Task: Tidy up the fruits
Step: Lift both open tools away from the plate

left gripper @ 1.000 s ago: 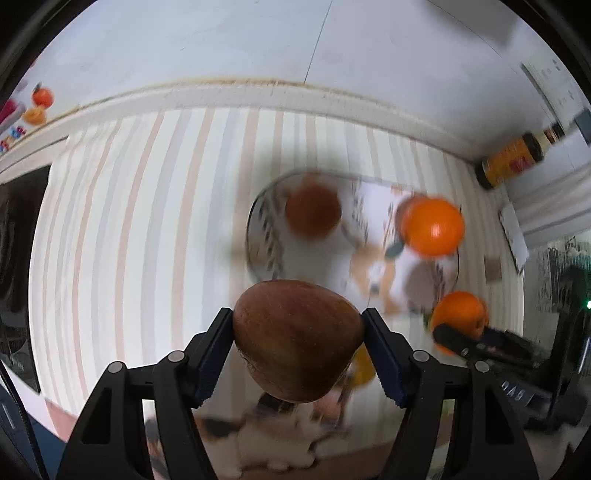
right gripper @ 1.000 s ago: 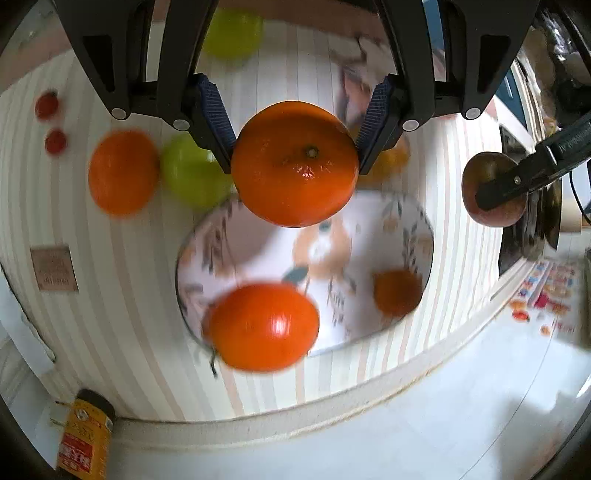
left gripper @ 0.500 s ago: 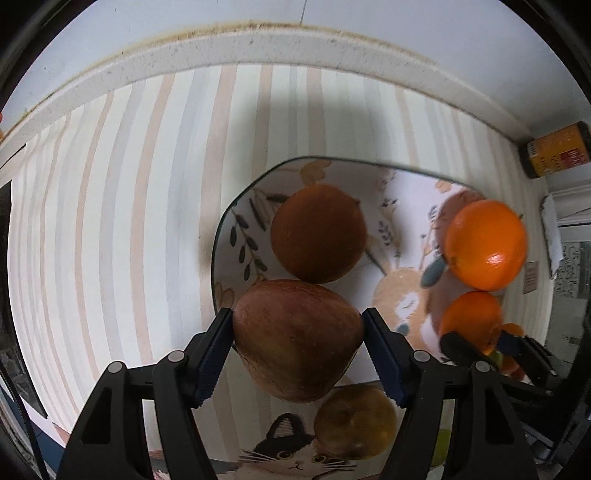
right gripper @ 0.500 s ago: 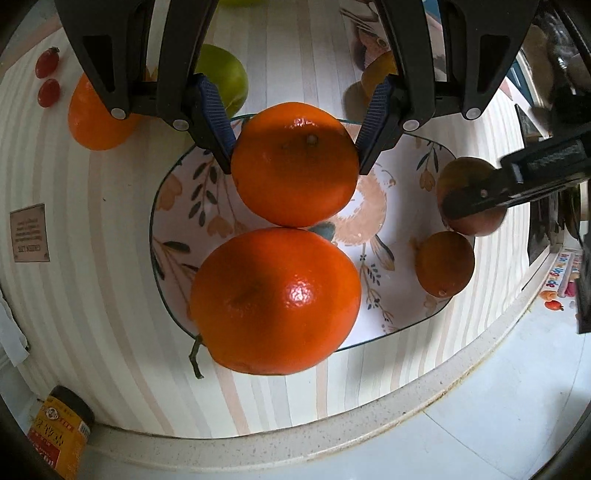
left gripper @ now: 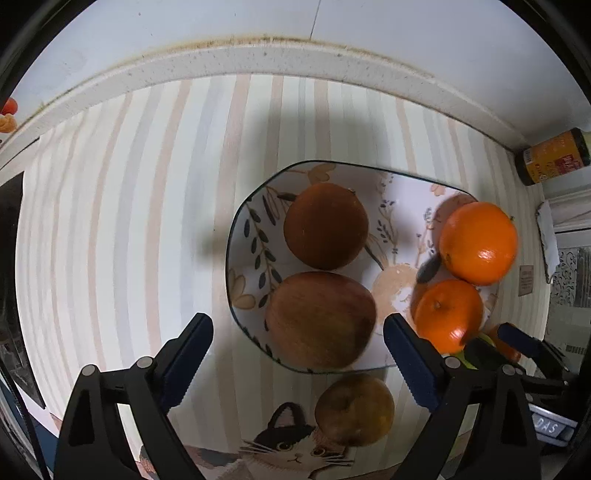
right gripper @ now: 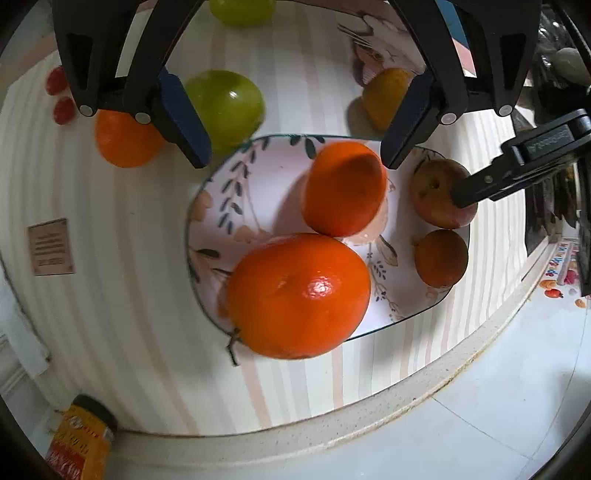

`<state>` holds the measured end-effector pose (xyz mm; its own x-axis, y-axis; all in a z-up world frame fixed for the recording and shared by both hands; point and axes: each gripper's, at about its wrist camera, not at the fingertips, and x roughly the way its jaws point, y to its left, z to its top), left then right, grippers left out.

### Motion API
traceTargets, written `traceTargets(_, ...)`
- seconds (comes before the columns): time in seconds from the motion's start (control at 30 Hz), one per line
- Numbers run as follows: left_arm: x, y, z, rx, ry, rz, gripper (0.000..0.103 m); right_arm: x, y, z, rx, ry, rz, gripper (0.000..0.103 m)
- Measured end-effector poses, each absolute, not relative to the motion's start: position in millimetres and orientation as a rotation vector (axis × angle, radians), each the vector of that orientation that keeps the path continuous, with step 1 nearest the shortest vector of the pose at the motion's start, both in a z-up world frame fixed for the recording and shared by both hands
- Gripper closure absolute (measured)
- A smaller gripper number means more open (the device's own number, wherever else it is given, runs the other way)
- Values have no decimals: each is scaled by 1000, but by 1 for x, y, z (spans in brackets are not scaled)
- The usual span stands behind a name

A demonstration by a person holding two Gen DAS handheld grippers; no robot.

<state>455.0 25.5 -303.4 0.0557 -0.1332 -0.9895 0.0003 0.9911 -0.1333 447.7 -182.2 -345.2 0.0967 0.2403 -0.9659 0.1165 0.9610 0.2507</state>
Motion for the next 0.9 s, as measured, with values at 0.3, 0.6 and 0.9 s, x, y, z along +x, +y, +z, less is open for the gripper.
traceTargets(0.3, 414, 22, -258, -34, 1393, -46, 8, 420, -178, -302, 165, 1404, 54, 8)
traceTargets(0.6, 366, 24, -205, -5, 1257, -5, 8, 383, -167, -253, 115, 1307, 55, 8)
traceTargets(0.9, 316, 21, -152, -2, 1119, 13, 8, 333, -170, -190, 107, 1193, 43, 8)
